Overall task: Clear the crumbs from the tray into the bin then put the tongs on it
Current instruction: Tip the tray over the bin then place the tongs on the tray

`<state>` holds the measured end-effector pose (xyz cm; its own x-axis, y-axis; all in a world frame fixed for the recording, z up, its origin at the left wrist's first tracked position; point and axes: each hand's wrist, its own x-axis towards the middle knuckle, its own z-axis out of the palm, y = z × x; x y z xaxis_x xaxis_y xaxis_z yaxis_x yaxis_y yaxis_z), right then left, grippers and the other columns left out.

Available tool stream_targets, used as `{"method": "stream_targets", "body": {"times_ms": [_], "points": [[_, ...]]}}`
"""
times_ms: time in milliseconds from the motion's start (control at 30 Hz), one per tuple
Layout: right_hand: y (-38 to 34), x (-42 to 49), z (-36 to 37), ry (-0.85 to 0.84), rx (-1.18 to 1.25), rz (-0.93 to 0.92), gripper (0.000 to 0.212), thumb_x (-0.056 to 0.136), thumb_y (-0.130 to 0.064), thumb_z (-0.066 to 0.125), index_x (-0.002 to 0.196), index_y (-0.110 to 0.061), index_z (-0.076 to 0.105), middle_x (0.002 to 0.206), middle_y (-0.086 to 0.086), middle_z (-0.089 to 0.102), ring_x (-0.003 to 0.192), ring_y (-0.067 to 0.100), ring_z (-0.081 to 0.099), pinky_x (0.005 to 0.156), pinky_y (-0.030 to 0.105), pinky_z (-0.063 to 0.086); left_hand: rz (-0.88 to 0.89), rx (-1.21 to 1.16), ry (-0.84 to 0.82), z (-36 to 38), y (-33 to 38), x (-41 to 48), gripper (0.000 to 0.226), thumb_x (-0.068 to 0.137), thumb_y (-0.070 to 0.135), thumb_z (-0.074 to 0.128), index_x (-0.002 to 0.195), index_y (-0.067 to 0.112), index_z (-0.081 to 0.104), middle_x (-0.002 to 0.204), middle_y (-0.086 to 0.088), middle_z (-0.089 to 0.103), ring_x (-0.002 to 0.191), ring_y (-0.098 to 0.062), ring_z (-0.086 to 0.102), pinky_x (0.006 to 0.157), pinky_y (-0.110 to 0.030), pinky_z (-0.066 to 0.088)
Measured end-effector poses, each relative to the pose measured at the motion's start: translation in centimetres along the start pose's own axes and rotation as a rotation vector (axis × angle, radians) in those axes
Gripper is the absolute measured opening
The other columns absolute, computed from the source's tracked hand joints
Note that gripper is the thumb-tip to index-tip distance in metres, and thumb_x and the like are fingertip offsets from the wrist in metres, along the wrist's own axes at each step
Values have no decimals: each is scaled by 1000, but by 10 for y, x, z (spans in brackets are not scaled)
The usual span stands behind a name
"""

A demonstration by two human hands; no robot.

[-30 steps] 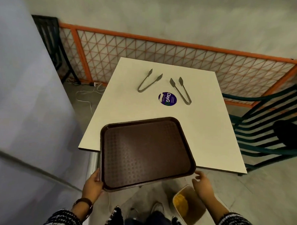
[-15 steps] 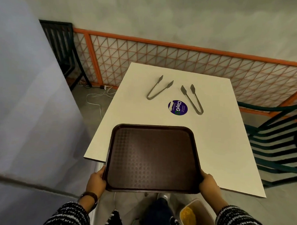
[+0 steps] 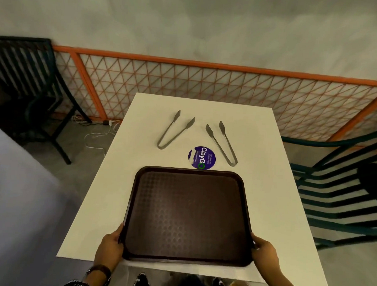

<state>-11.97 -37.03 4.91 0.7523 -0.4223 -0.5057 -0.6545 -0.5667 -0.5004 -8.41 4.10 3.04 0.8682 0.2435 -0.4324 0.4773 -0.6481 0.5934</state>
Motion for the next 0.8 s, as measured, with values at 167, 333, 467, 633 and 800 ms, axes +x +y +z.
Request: {"method": "stream_targets", "body": {"times_ms": [167, 333, 467, 633, 800], "points": [[-11, 28, -12, 13, 63, -7, 48, 87, -1, 47, 130, -18, 54, 94, 14, 70, 86, 33, 63, 75, 38, 48, 26, 8, 7, 8, 23, 29, 66, 80, -12, 41, 138, 21, 40, 54, -8, 57, 48, -22, 49, 47, -29, 37], [-15, 40, -18, 1, 114, 16, 48, 87, 1, 50, 132, -14, 52, 92, 5, 64, 86, 25, 59, 74, 31, 45, 14, 4, -21, 9, 29, 42, 66, 81, -11, 40, 138, 23, 38, 49, -8, 53, 47, -22, 47, 45, -23, 35], [-20, 40, -19, 11, 149, 43, 46, 87, 1, 52, 130, -13, 54, 93, 4, 63, 89, 23, 58, 76, 28, 42, 12, 17, -67, 6, 29, 54, 64, 85, -5, 43, 140, 26, 34, 68, -14, 65, 61, -28, 61, 54, -28, 46], [-26, 40, -17, 35, 198, 80, 42, 88, -3, 55, 129, -12, 55, 93, 5, 65, 95, 28, 62, 79, 29, 44, 54, 24, -107, 1, 35, 68, 65, 85, -4, 43, 141, 27, 33, 65, -16, 64, 59, -29, 60, 52, -26, 45], [-30, 40, -14, 63, 189, 129, 43, 89, -4, 51, 129, -19, 55, 96, 6, 67, 90, 24, 61, 76, 30, 46, 21, -46, -137, -4, 41, 70, 62, 87, -3, 42, 140, 28, 34, 65, -12, 60, 59, -26, 57, 60, -37, 50]]}}
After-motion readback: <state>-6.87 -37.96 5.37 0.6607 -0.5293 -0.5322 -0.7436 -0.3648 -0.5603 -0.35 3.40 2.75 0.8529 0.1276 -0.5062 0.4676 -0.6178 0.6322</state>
